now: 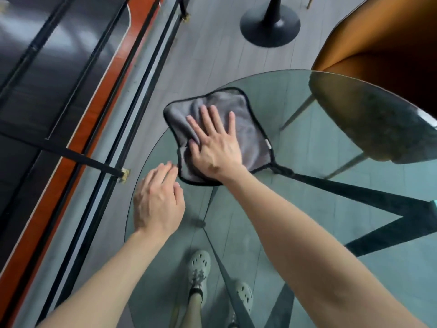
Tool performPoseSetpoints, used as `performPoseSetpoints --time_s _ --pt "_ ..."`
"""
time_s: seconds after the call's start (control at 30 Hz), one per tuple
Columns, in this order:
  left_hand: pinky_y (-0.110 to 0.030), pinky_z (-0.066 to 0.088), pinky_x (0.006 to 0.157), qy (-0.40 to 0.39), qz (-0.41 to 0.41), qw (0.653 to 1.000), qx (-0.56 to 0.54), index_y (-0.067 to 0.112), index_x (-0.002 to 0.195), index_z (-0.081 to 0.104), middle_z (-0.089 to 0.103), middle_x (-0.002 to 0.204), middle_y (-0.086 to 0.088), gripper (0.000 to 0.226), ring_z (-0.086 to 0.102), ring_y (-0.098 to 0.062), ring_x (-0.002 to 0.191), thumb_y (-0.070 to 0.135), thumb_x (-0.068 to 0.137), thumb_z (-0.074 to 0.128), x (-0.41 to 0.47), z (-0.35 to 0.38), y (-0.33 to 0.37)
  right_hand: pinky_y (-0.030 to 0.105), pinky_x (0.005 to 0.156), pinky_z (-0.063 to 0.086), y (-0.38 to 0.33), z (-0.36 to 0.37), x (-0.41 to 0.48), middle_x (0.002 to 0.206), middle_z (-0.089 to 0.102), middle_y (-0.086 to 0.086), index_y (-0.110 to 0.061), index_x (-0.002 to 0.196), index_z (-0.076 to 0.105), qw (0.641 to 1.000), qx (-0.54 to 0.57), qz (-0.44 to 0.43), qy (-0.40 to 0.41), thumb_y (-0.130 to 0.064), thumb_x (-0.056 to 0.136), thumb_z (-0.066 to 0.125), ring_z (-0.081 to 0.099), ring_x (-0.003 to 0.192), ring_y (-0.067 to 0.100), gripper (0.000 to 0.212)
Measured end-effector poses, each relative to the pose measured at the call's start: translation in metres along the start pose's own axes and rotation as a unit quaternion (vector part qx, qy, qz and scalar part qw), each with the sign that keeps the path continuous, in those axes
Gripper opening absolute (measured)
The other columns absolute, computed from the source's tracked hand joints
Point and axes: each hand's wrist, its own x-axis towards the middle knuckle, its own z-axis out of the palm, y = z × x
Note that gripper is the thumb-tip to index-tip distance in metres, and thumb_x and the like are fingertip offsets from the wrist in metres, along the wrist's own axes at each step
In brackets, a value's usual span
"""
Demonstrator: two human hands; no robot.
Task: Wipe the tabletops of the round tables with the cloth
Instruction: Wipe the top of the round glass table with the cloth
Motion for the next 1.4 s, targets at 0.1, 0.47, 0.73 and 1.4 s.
performPoseSetpoints --time_s 0.1,0.47,0.73,1.4 --pt "-0.048 0.048 0.109 -0.02 -0.012 1.0 0.018 0.01 0.141 0.064 0.061 0.148 -0.007 0.046 0.054 -0.028 0.136 0.021 0.098 0.052 0.001 -0.008 0.006 0.065 0.132 0.001 0.001 0.005 -0.03 0.183 0.014 0.001 -0.035 0.173 0.025 0.994 0.004 -0.104 -0.02 -0.049 0.106 0.025 0.007 0.17 0.026 0.069" --pt "-0.052 0.052 0.099 -0.112 -0.04 0.992 0.049 0.013 0.15 0.051 0.05 0.151 -0.005 0.073 0.046 -0.032 0.136 0.059 0.094 0.061 0.005 -0.033 0.028 0.067 0.133 -0.002 0.27 -0.04 -0.123 0.184 -0.008 0.001 -0.028 0.176 0.004 0.913 0.025 0.406 0.025 -0.057 0.101 0.009 -0.008 0.17 0.024 0.081" --pt "-0.05 0.033 0.123 -0.187 -0.047 0.979 0.065 0.018 0.161 0.035 0.03 0.169 -0.005 0.094 0.031 -0.03 0.154 0.059 0.084 0.071 -0.001 -0.051 0.047 0.066 0.132 0.002 0.023 0.004 -0.114 0.183 0.016 0.0 -0.035 0.173 0.028 0.999 0.001 -0.048 -0.016 -0.049 0.108 0.03 0.009 0.17 0.026 0.066" --pt "-0.056 0.036 0.121 -0.236 -0.02 0.969 0.07 0.031 0.166 0.024 0.016 0.175 0.0 0.125 0.022 -0.03 0.158 0.065 0.066 0.092 -0.022 -0.048 0.049 0.064 0.134 0.006 -0.017 0.016 -0.254 0.184 0.006 0.0 -0.029 0.175 0.022 0.998 0.064 0.017 -0.011 -0.044 0.11 0.041 -0.003 0.171 0.024 0.069"
